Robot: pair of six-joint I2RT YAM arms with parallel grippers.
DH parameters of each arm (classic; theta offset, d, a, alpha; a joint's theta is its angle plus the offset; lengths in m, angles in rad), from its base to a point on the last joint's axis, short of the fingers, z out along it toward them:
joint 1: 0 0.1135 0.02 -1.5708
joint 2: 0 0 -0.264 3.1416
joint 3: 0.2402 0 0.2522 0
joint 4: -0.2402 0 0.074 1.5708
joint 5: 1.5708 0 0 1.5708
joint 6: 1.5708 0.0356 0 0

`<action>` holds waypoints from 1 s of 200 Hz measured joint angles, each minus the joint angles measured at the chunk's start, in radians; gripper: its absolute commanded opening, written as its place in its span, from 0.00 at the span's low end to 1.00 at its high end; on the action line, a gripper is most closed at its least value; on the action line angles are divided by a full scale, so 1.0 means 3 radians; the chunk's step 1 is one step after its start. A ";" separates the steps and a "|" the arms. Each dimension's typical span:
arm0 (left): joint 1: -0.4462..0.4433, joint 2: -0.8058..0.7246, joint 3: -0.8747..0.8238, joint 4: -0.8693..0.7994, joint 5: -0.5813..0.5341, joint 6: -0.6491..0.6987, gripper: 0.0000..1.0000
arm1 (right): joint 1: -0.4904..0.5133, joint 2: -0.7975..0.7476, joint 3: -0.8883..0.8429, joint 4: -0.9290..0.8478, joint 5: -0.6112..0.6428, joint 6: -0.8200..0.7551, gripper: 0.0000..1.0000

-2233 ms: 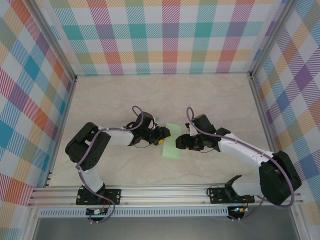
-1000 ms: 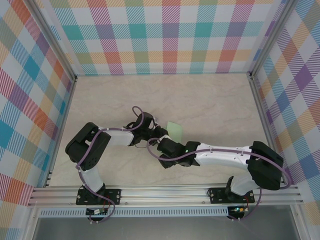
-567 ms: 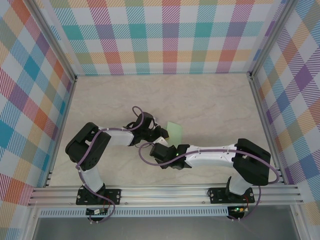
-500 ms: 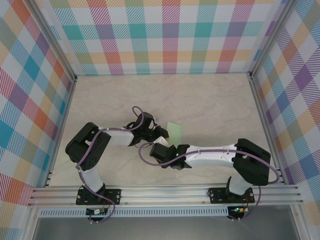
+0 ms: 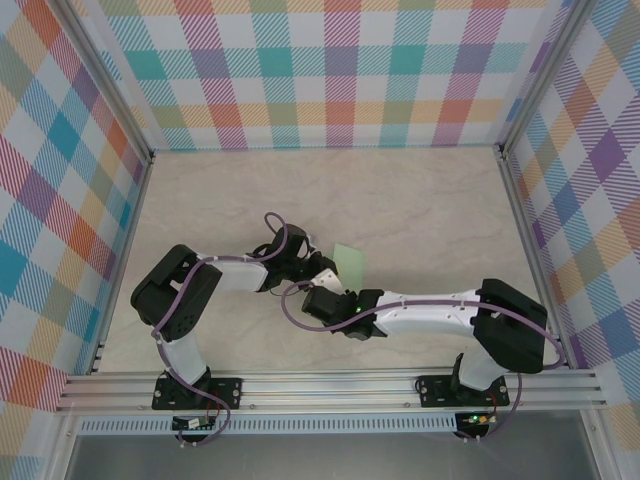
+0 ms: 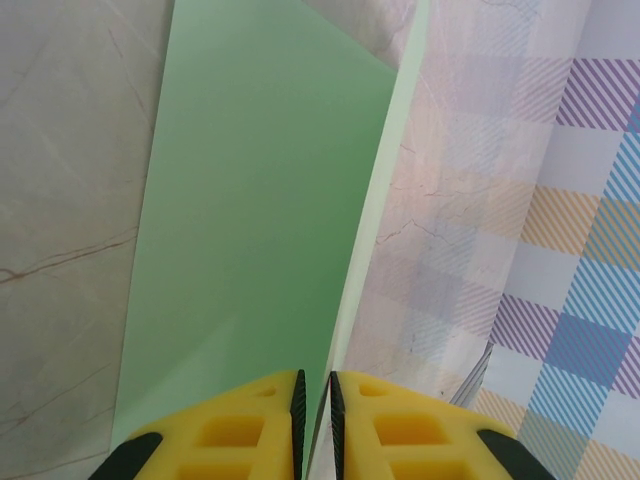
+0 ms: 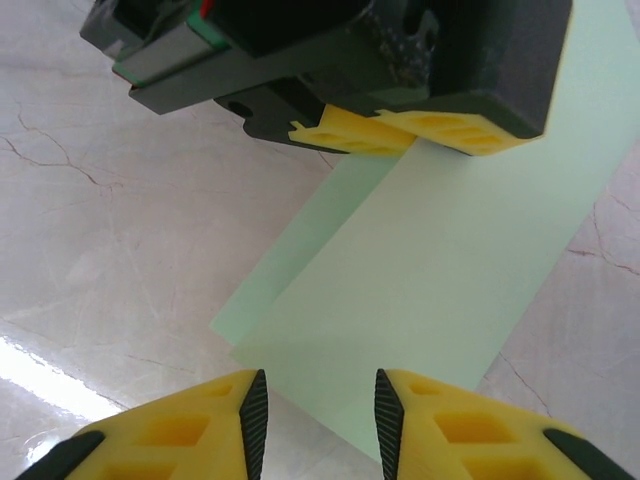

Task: Fold a paper plane with a square sheet of paper (pick it up from the middle)
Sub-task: Fold the triangle a second time at the center of the table.

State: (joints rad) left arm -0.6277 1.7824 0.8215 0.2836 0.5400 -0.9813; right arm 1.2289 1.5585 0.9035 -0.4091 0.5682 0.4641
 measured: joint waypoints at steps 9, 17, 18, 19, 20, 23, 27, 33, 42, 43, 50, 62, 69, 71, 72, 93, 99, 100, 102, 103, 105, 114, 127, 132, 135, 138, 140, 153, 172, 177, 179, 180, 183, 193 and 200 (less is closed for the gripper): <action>0.0000 0.0000 0.0000 -0.0001 0.0001 0.0000 0.16 | 0.0000 -0.0020 -0.0011 0.0013 -0.0006 -0.0006 0.46; 0.0000 0.0000 0.0000 -0.0001 0.0001 0.0000 0.15 | 0.0000 -0.0048 -0.0037 0.0038 -0.0023 -0.0004 0.50; 0.0000 0.0000 0.0000 -0.0003 0.0001 -0.0001 0.15 | 0.0000 -0.0052 -0.0039 0.0039 -0.0024 0.0000 0.51; 0.0000 0.0000 0.0000 -0.0001 0.0001 -0.0001 0.15 | 0.0000 -0.0058 -0.0045 0.0047 -0.0029 0.0008 0.52; 0.0000 0.0000 0.0000 -0.0001 0.0001 -0.0001 0.15 | 0.0000 -0.0062 -0.0048 0.0051 -0.0033 0.0006 0.53; 0.0000 0.0000 0.0000 -0.0003 0.0001 -0.0001 0.15 | 0.0000 -0.0080 -0.0066 0.0070 -0.0046 -0.0010 0.55; 0.0000 0.0000 0.0000 -0.0001 0.0001 -0.0005 0.14 | 0.0000 -0.0100 -0.0085 0.0090 -0.0064 0.0006 0.59; 0.0000 0.0000 0.0000 -0.0003 0.0001 -0.0010 0.14 | 0.0000 -0.0142 -0.0118 0.0116 -0.0095 0.0009 0.65; 0.0000 0.0000 0.0000 -0.0001 0.0003 -0.0010 0.14 | 0.0000 -0.0202 -0.0167 0.0159 -0.0148 -0.0027 0.68; 0.0000 0.0000 0.0000 -0.0001 0.0003 -0.0011 0.14 | 0.0000 -0.0212 -0.0174 0.0168 -0.0155 -0.0028 0.68; 0.0000 -0.0001 0.0000 -0.0001 0.0003 -0.0013 0.14 | 0.0000 -0.0245 -0.0198 0.0195 -0.0193 -0.0033 0.69; 0.0000 -0.0005 0.0000 -0.0001 0.0003 -0.0025 0.14 | 0.0000 -0.0259 -0.0207 0.0240 -0.0247 -0.0031 0.70; 0.0000 -0.0011 0.0000 -0.0001 0.0004 -0.0036 0.14 | 0.0000 -0.0256 -0.0207 0.0262 -0.0270 -0.0031 0.70; 0.0000 -0.0011 0.0000 -0.0001 0.0004 -0.0037 0.14 | 0.0000 -0.0254 -0.0207 0.0264 -0.0276 -0.0032 0.70; 0.0000 -0.0013 0.0000 -0.0001 0.0004 -0.0038 0.14 | 0.0000 -0.0253 -0.0207 0.0267 -0.0278 -0.0031 0.70; 0.0000 -0.0027 0.0000 0.0000 0.0004 -0.0061 0.14 | 0.0000 -0.0192 -0.0205 0.0280 -0.0306 -0.0046 0.73; 0.0000 -0.0031 0.0000 0.0000 0.0004 -0.0062 0.14 | 0.0000 -0.0149 -0.0197 0.0278 -0.0308 -0.0056 0.73; 0.0000 -0.0031 0.0000 0.0000 0.0004 -0.0064 0.14 | 0.0000 -0.0142 -0.0196 0.0280 -0.0306 -0.0056 0.73; 0.0000 -0.0032 0.0000 0.0000 0.0004 -0.0065 0.13 | 0.0000 -0.0127 -0.0192 0.0278 -0.0306 -0.0058 0.73; 0.0000 -0.0033 0.0000 0.0000 0.0004 -0.0066 0.13 | 0.0000 -0.0117 -0.0189 0.0278 -0.0306 -0.0058 0.73; 0.0000 -0.0036 0.0000 0.0000 0.0004 -0.0070 0.13 | 0.0000 -0.0099 -0.0187 0.0278 -0.0304 -0.0062 0.73; 0.0000 -0.0043 0.0000 0.0000 0.0004 -0.0072 0.13 | 0.0000 -0.0031 -0.0169 0.0277 -0.0299 -0.0076 0.73; -0.0001 -0.0056 0.0000 0.0000 0.0004 -0.0072 0.13 | 0.0000 0.0061 -0.0144 0.0277 -0.0263 -0.0080 0.72; -0.0003 -0.0060 0.0000 0.0000 0.0004 -0.0072 0.13 | 0.0000 0.0089 -0.0137 0.0276 -0.0245 -0.0080 0.71; -0.0003 -0.0062 0.0000 0.0000 0.0004 -0.0072 0.14 | 0.0000 0.0103 -0.0132 0.0275 -0.0230 -0.0080 0.71; -0.0003 -0.0064 0.0000 0.0000 0.0004 -0.0072 0.14 | 0.0000 0.0114 -0.0130 0.0273 -0.0216 -0.0080 0.70; -0.0004 -0.0066 0.0000 0.0000 0.0004 -0.0072 0.13 | 0.0000 0.0122 -0.0127 0.0273 -0.0206 -0.0079 0.69; -0.0010 -0.0067 0.0000 0.0000 0.0004 -0.0072 0.13 | 0.0000 0.0140 -0.0125 0.0263 -0.0137 -0.0079 0.66; -0.0010 -0.0067 0.0000 -0.0003 0.0004 -0.0072 0.14 | 0.0000 0.0140 -0.0125 0.0262 -0.0051 -0.0062 0.60; -0.0010 -0.0067 0.0000 -0.0003 0.0003 -0.0072 0.13 | 0.0000 0.0140 -0.0125 0.0259 -0.0034 -0.0057 0.57; -0.0010 -0.0067 0.0000 -0.0003 0.0004 -0.0072 0.13 | 0.0000 0.0140 -0.0125 0.0258 -0.0028 -0.0053 0.57; -0.0010 -0.0067 0.0000 -0.0003 0.0004 -0.0072 0.13 | 0.0000 0.0139 -0.0125 0.0258 -0.0025 -0.0056 0.56; -0.0010 -0.0067 0.0000 -0.0003 0.0004 -0.0072 0.13 | 0.0000 0.0139 -0.0125 0.0256 -0.0013 -0.0051 0.55; -0.0014 -0.0067 0.0000 -0.0003 0.0003 -0.0072 0.13 | 0.0000 0.0136 -0.0125 0.0253 0.0006 -0.0042 0.51; -0.0015 -0.0067 0.0000 -0.0003 0.0003 -0.0072 0.13 | 0.0000 0.0131 -0.0125 0.0252 0.0015 -0.0033 0.48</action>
State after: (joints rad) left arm -0.6323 1.7622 0.8215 0.2829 0.5407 -1.0031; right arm 1.2289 1.5978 0.8661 -0.3336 0.5728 0.4541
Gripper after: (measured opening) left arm 0.136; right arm 0.525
